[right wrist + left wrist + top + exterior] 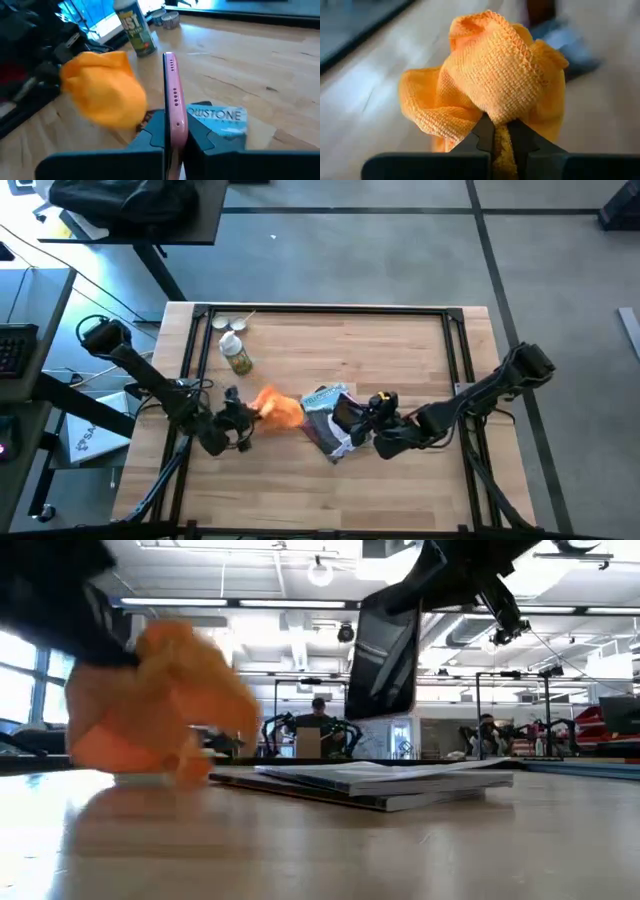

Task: Apply microfiber cloth
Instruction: Wipe the front and back of the cellphone using the orange microfiber cloth

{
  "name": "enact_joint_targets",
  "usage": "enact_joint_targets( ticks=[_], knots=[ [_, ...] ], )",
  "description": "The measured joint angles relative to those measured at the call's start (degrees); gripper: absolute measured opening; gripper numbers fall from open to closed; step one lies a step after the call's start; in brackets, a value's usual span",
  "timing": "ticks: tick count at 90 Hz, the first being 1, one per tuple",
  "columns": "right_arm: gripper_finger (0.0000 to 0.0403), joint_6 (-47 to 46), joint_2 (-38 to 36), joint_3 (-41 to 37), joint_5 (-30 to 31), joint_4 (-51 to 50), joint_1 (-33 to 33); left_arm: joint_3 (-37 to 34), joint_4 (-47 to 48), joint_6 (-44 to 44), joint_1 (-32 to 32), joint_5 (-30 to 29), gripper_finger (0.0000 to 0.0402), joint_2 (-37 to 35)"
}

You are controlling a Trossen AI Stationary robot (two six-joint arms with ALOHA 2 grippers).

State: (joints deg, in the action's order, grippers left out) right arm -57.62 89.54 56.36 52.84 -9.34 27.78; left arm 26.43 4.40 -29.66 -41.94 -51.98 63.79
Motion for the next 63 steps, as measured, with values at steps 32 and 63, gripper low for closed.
enact_joint_targets(
  ticks=[32,63],
  knots=[
    [0.0,7.9,4.3,0.0,-2.3,17.4,-3.5,1.1,-25.4,23.7,-1.7,2.8,0.0,0.1],
    [0.0,12.9,4.2,0.0,-5.0,25.0,-4.6,1.1,-39.8,39.4,0.4,5.4,0.0,7.6]
  ],
)
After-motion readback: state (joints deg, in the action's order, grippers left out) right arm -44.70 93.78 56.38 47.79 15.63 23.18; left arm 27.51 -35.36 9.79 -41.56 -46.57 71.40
